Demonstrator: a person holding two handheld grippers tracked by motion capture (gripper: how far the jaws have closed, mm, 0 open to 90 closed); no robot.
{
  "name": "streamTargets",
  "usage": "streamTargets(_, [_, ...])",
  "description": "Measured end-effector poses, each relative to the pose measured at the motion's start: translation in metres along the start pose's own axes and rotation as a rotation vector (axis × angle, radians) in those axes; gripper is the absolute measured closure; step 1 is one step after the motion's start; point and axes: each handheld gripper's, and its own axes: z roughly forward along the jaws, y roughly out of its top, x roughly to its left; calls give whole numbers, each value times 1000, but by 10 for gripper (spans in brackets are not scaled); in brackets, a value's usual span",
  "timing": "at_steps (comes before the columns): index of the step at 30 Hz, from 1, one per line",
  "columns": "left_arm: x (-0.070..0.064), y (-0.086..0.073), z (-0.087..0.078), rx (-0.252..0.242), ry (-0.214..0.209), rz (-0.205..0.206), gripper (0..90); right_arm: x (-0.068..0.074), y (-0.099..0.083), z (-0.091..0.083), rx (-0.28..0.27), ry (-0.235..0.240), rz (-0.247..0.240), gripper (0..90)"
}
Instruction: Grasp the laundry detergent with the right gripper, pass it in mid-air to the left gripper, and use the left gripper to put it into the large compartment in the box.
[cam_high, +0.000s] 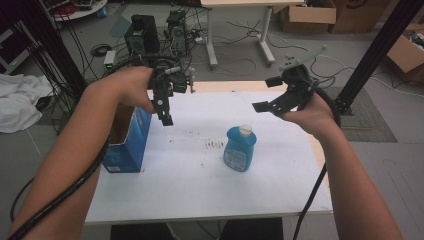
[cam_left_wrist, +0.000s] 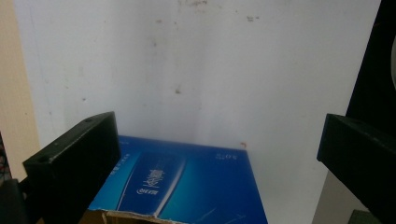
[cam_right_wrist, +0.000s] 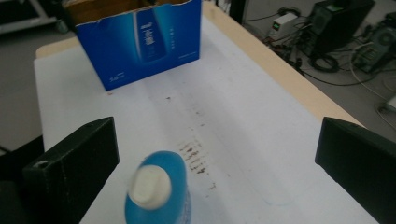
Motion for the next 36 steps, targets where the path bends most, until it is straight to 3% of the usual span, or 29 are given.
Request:
streamTargets(6, [-1, 3, 1, -2, 1, 6, 1, -9, -34, -22, -93, -40, 59, 0])
streamTargets(15, [-2, 4, 0, -11, 4, 11, 0, 8, -92, -31, -161, -35, 77, 0])
streamTargets(20, [-2, 4, 0, -21, 7, 13, 0, 26, -121, -15, -193, -6, 89, 0])
streamTargets(26, [-5, 2, -3, -19, 10, 15, 1, 44, -146, 11, -177, 16, 90, 0])
streamTargets(36, [-9, -1, -7, -19, 19, 15, 0, 53, -168, 55, -148, 39, 100, 0])
